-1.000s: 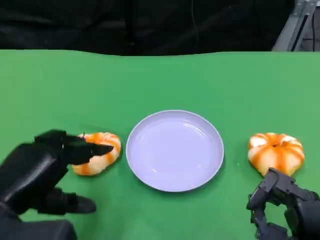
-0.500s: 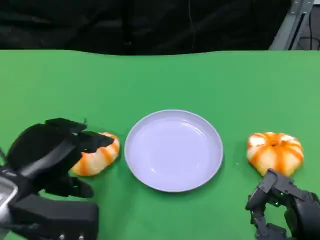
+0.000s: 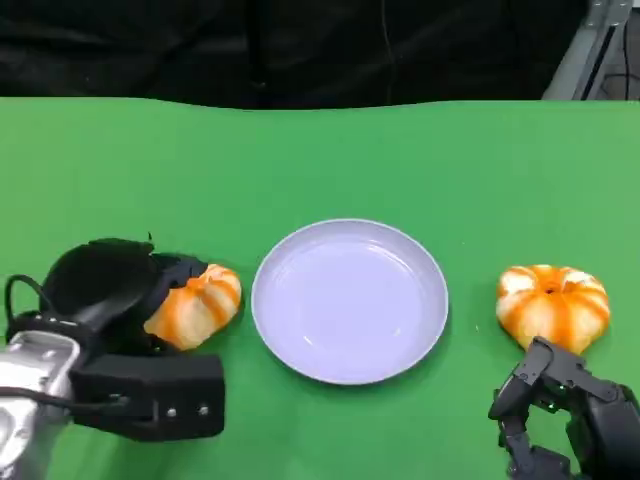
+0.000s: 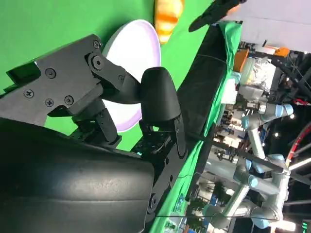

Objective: Grasp the bread from the table and place it into the plate.

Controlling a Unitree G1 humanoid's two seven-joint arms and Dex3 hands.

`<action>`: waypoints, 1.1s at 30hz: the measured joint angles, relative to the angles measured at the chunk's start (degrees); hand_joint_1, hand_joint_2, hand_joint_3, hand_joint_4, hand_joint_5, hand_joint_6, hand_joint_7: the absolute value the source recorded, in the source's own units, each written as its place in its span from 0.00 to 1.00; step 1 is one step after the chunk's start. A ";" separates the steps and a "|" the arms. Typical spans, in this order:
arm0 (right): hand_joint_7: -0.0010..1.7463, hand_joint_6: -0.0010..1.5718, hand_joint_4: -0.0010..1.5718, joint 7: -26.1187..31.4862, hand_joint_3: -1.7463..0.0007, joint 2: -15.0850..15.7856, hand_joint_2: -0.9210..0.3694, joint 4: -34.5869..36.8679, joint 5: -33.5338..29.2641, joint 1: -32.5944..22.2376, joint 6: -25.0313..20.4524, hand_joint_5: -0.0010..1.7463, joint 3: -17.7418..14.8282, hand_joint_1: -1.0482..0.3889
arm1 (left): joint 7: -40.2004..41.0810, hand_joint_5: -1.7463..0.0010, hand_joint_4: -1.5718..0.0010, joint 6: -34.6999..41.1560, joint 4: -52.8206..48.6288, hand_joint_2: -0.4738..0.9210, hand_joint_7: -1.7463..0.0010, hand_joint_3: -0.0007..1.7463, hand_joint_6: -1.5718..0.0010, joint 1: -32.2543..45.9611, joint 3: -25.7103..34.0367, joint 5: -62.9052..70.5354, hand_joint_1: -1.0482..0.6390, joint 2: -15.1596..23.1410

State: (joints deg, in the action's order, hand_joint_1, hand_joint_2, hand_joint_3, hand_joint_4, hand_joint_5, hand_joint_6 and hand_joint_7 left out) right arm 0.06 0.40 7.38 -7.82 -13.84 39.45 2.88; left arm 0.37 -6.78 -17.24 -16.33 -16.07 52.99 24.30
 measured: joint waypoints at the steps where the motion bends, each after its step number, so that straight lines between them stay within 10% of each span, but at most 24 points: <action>1: 0.91 0.45 0.51 -0.01 0.41 0.00 0.25 -0.04 0.05 -0.05 0.00 1.00 0.02 0.61 | 0.53 1.00 0.74 0.54 -0.88 0.99 1.00 0.01 0.66 -0.41 -0.45 0.03 0.14 -0.27; 33: 0.91 0.45 0.51 -0.01 0.40 -0.26 0.25 -1.67 0.09 -0.60 -0.37 1.00 0.27 0.63 | 7.49 1.00 0.74 3.89 -20.07 1.00 1.00 0.01 0.65 -8.89 -8.35 -4.44 0.13 -3.78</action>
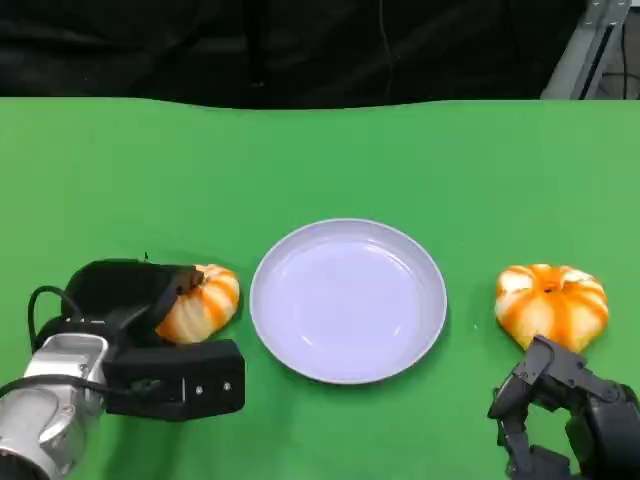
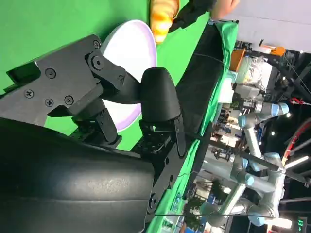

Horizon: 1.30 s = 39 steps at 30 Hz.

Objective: Grasp the bread from the table and place it into the plate.

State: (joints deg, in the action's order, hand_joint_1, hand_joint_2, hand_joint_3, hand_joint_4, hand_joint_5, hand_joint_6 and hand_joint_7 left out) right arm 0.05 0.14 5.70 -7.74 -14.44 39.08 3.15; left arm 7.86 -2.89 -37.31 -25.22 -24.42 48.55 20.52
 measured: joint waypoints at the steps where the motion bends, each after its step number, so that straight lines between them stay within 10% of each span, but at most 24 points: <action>1: 0.91 0.45 0.51 0.00 0.40 0.00 0.25 0.00 0.00 0.00 0.01 1.00 0.00 0.63 | 0.09 1.00 0.74 0.00 -0.35 1.00 1.00 0.01 0.65 -0.16 -0.14 -0.27 0.13 -0.08; 26: 0.92 0.45 0.52 0.01 0.38 -0.21 0.26 -0.44 -0.03 -0.51 -0.96 1.00 0.07 0.64 | 8.46 1.00 0.73 -2.29 -10.27 1.00 1.00 0.01 0.64 -2.97 -2.72 -1.84 0.13 -2.43; 28: 0.92 0.45 0.52 0.01 0.38 -0.21 0.27 -0.44 -0.04 -0.50 -0.96 1.00 0.08 0.64 | 10.16 0.96 0.60 -2.97 -11.24 0.93 0.98 0.00 0.57 -3.09 -2.81 -2.10 0.31 -2.62; 33: 0.92 0.45 0.52 0.01 0.38 -0.20 0.27 -0.44 -0.03 -0.50 -0.88 1.00 0.07 0.64 | 21.19 0.96 0.56 -7.48 -17.75 0.91 0.98 0.00 0.54 -3.06 -3.19 -2.60 0.36 -4.66; 39: 0.92 0.45 0.52 -0.17 0.37 -0.14 0.27 -0.42 0.67 -0.53 -0.69 1.00 0.06 0.65 | 25.95 0.24 0.51 -9.84 -21.64 0.94 0.97 0.00 0.25 -3.68 -1.89 -5.63 0.60 -6.58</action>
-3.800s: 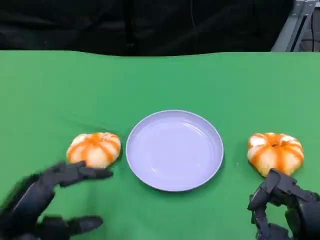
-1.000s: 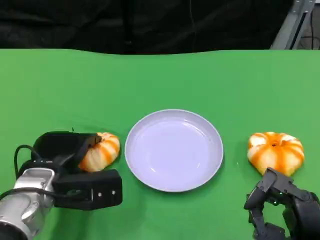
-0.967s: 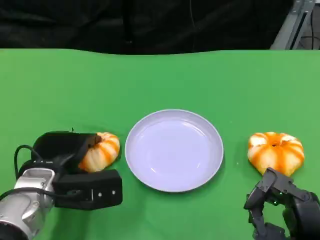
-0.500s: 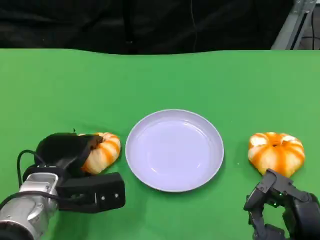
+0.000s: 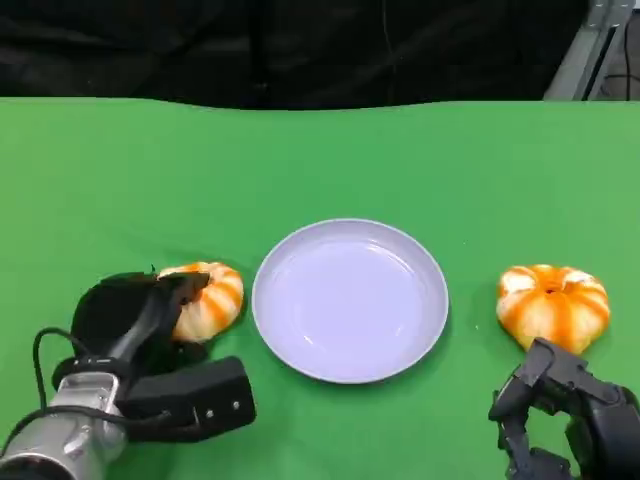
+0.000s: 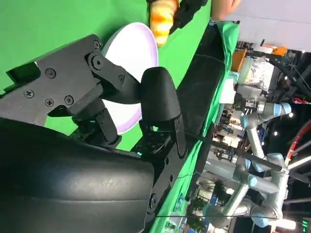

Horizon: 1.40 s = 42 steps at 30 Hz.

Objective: Grasp the bread from the table and place it into the plate.

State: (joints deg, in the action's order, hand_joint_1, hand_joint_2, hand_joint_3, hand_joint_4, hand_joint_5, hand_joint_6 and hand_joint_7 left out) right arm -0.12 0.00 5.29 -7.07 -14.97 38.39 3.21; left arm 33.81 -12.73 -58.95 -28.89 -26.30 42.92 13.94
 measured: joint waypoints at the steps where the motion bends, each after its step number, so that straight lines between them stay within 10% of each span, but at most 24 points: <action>1: 0.92 0.45 0.52 -0.04 0.37 0.02 0.27 0.00 0.13 0.00 0.05 1.00 0.00 0.65 | 0.49 0.14 0.53 -0.30 -0.41 0.94 0.97 0.00 0.22 -0.06 0.36 -0.54 0.62 -0.32; 4: 0.92 0.45 0.52 -0.07 0.37 0.03 0.27 -0.02 0.21 -0.05 0.04 1.00 0.00 0.65 | 0.46 0.03 0.50 -0.90 -0.87 0.98 0.93 0.01 0.13 -0.56 1.22 -2.43 0.64 -0.54; 7: 0.93 0.45 0.52 -0.22 0.37 0.04 0.27 -0.09 0.30 -0.17 0.03 1.00 0.06 0.65 | 0.28 0.00 0.48 -1.50 -0.58 0.98 0.27 0.07 0.44 -0.66 1.53 -3.28 0.65 -0.36; 10: 0.93 0.45 0.52 -0.60 0.37 0.05 0.27 -0.09 0.83 -0.16 0.03 1.00 0.16 0.65 | 0.18 0.00 0.49 -2.28 -0.06 0.98 0.08 0.11 0.55 -0.61 1.59 -3.74 0.64 -0.11; 20: 0.93 0.45 0.52 -0.62 0.37 0.09 0.27 -0.03 0.94 -0.03 0.08 1.00 0.12 0.65 | -1.72 0.00 0.51 -3.12 8.41 0.95 0.02 0.16 0.58 -0.44 3.95 -5.47 0.63 2.70; 24: 0.93 0.45 0.52 -0.71 0.36 0.10 0.27 0.07 1.01 0.16 0.13 1.00 0.12 0.65 | -2.14 0.00 0.50 -2.94 14.11 0.77 0.04 0.44 0.56 -0.47 4.51 -5.56 0.62 3.62; 42: 0.93 0.45 0.52 -0.76 0.35 0.07 0.28 0.22 0.91 0.56 0.53 1.00 0.12 0.66 | -11.93 0.00 0.52 -1.12 28.47 0.77 0.06 0.45 0.56 0.43 2.53 -4.51 0.60 -0.92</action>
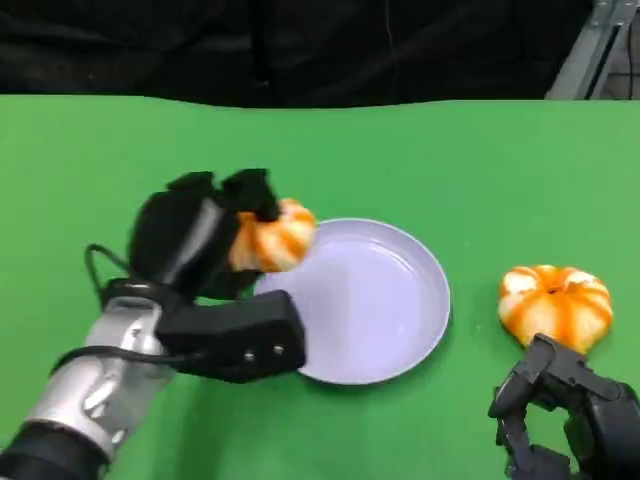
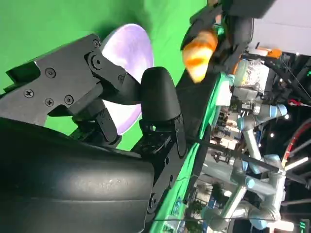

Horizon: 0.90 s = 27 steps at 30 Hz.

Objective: Grasp the bread from the table and place it into the plate.

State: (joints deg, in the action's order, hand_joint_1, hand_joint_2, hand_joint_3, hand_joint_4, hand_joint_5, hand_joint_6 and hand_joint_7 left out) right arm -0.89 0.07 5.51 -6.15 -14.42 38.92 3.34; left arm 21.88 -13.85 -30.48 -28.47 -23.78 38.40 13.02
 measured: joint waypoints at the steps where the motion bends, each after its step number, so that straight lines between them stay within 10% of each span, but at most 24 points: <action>1: 0.93 0.45 0.52 0.13 0.35 0.00 0.28 -0.01 -0.05 0.00 0.00 1.00 -0.02 0.66 | -0.57 0.00 0.52 -0.35 -0.04 0.78 0.06 0.45 0.57 -0.27 -0.58 -0.01 0.60 -0.98; 22: 0.93 0.46 0.53 0.39 0.35 -0.09 0.29 -0.22 -0.26 -0.46 -0.13 1.00 0.12 0.67 | -1.84 0.00 0.52 -2.12 -2.11 0.80 0.07 0.41 0.56 -2.05 -1.60 0.20 0.61 -4.21; 27: 0.93 0.47 0.53 1.92 0.35 -1.20 0.29 -1.36 -2.47 -0.89 -0.79 1.00 0.78 0.66 | -0.87 0.00 0.52 -5.09 -13.39 0.81 0.08 0.38 0.55 -5.82 -5.03 0.73 0.61 -9.73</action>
State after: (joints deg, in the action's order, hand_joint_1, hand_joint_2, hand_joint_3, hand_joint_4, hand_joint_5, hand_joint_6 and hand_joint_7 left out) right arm 1.04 -1.13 4.15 -8.62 -15.30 38.13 4.12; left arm 21.01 -18.94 -43.87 -34.28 -28.81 39.14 3.29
